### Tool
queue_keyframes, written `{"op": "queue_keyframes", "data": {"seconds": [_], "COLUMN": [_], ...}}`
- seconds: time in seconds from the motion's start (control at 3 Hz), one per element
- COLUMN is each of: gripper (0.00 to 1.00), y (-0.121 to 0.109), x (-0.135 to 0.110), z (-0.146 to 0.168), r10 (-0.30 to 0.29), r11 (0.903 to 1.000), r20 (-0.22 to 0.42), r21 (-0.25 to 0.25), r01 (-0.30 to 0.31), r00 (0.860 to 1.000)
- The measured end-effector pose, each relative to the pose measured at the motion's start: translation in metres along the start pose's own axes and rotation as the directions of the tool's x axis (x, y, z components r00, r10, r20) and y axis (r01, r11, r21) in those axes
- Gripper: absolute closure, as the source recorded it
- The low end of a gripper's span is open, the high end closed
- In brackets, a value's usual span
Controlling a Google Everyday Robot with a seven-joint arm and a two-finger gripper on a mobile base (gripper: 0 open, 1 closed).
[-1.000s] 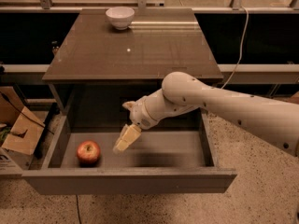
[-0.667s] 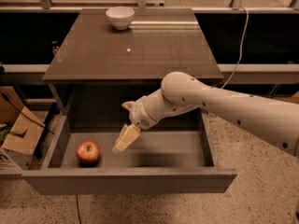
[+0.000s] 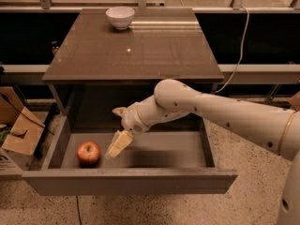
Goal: Pick apple from top drawer and place on counter
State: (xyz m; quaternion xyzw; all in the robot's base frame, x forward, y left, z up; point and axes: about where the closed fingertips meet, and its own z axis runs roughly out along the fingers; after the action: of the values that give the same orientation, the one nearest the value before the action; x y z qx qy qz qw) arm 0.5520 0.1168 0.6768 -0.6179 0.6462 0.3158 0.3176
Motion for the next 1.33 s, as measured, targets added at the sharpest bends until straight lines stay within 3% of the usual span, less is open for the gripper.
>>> {"op": "queue_keyframes", "data": {"seconds": [0.67, 1.0, 1.33], "gripper": [0.0, 0.03, 0.25], "y": [0.007, 0.009, 0.009], "x": [-0.006, 0.0, 0.006], "z": [0.065, 0.104, 0.117], "r10": [-0.001, 0.029, 0.046], "r11": [0.9923, 0.9787, 0.972], "r20": [0.11, 0.153, 0.166], "r21": [-0.123, -0.205, -0.235], "r01": [0.015, 0.003, -0.006], "r00": [0.994, 0.988, 0.985]}}
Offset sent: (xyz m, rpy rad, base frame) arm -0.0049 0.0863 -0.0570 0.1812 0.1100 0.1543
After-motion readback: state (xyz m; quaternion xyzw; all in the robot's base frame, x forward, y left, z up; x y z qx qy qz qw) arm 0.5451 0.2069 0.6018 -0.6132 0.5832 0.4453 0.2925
